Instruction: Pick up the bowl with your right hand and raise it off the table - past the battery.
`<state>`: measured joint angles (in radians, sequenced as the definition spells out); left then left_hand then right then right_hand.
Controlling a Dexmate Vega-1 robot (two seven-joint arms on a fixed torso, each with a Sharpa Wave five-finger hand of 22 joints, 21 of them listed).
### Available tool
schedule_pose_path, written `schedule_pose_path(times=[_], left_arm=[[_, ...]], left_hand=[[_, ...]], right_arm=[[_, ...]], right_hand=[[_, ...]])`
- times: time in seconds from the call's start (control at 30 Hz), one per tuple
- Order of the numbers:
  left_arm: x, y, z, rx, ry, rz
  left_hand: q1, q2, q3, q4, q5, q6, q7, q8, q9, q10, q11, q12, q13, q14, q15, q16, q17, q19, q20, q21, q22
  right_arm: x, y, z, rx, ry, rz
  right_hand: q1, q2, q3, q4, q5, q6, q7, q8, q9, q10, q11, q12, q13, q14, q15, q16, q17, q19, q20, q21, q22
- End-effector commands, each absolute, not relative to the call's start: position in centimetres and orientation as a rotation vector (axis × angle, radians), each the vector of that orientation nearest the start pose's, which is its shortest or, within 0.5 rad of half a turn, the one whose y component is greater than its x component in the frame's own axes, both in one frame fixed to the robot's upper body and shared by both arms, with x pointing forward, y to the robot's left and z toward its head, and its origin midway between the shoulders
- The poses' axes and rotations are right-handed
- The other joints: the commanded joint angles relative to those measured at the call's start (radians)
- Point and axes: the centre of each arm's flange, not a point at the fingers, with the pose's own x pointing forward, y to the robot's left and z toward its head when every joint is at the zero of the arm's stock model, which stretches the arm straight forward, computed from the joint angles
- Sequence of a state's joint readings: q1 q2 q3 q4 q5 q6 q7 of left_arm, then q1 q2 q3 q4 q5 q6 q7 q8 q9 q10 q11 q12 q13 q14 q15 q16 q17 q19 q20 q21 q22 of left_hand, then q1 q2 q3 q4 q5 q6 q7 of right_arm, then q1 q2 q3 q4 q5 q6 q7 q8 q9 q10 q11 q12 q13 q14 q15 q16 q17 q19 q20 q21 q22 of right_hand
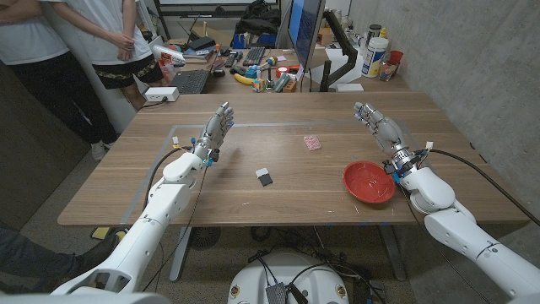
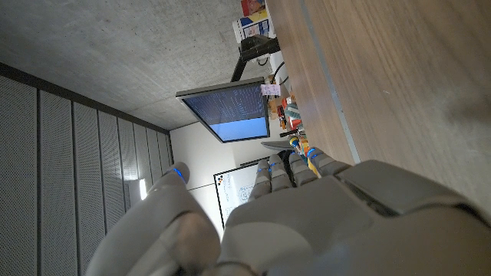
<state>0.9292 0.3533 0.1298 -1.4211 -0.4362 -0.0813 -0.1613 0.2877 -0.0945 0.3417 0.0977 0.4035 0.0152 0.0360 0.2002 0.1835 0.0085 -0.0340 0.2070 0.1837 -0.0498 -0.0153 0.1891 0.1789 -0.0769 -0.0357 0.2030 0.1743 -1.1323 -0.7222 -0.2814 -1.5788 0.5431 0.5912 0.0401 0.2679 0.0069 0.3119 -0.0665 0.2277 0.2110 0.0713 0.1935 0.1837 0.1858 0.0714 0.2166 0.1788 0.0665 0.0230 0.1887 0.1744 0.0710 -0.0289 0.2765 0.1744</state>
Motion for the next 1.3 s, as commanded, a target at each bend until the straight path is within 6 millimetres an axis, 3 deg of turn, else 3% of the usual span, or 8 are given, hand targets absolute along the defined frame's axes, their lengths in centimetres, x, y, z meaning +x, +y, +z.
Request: schedule_pose_path(times=[0.03, 0.47, 1.3], left_arm=[[64.5, 28.8, -2.9, -0.005, -0.529, -0.243], [63.8, 29.3, -2.6, -0.002, -0.535, -0.233], [64.1, 27.7, -2.7, 0.008, -0.526, -0.246]], left_hand=[[0.012, 0.003, -0.006, -0.001, 0.01, 0.009, 0.003, 0.007, 0.002, 0.009, 0.001, 0.004, 0.004, 0.007, -0.001, 0.005, 0.002, 0.007, -0.09, 0.006, 0.004], [0.015, 0.006, -0.012, -0.002, 0.01, -0.003, 0.001, 0.0, 0.002, -0.006, -0.004, -0.004, 0.004, -0.01, -0.001, -0.003, 0.002, -0.005, -0.075, -0.001, 0.004], [0.017, 0.011, -0.018, -0.001, 0.009, -0.006, -0.001, -0.002, 0.002, -0.009, -0.005, -0.005, 0.004, -0.014, 0.0, -0.004, 0.002, -0.015, -0.069, -0.005, 0.005]], right_arm=[[53.7, -31.1, -4.1, -0.202, -0.883, 0.281], [52.8, -31.6, -4.4, -0.257, -0.871, 0.283], [50.3, -33.4, -6.2, -0.317, -0.877, 0.259]], right_hand=[[0.01, 0.0, 0.002, -0.006, 0.0, 0.013, -0.003, 0.006, 0.002, 0.01, 0.001, 0.005, 0.005, 0.007, -0.003, 0.003, 0.005, 0.005, 0.0, -0.005, 0.005], [0.014, -0.001, 0.0, -0.012, 0.001, 0.034, 0.009, 0.011, 0.002, 0.025, 0.012, 0.008, 0.005, 0.009, -0.007, 0.0, 0.003, 0.019, -0.006, -0.009, 0.005], [0.022, 0.0, 0.001, -0.019, 0.004, 0.033, 0.004, 0.007, 0.002, 0.028, 0.006, 0.006, 0.005, 0.013, -0.011, -0.001, 0.003, 0.025, -0.005, -0.016, 0.005]])
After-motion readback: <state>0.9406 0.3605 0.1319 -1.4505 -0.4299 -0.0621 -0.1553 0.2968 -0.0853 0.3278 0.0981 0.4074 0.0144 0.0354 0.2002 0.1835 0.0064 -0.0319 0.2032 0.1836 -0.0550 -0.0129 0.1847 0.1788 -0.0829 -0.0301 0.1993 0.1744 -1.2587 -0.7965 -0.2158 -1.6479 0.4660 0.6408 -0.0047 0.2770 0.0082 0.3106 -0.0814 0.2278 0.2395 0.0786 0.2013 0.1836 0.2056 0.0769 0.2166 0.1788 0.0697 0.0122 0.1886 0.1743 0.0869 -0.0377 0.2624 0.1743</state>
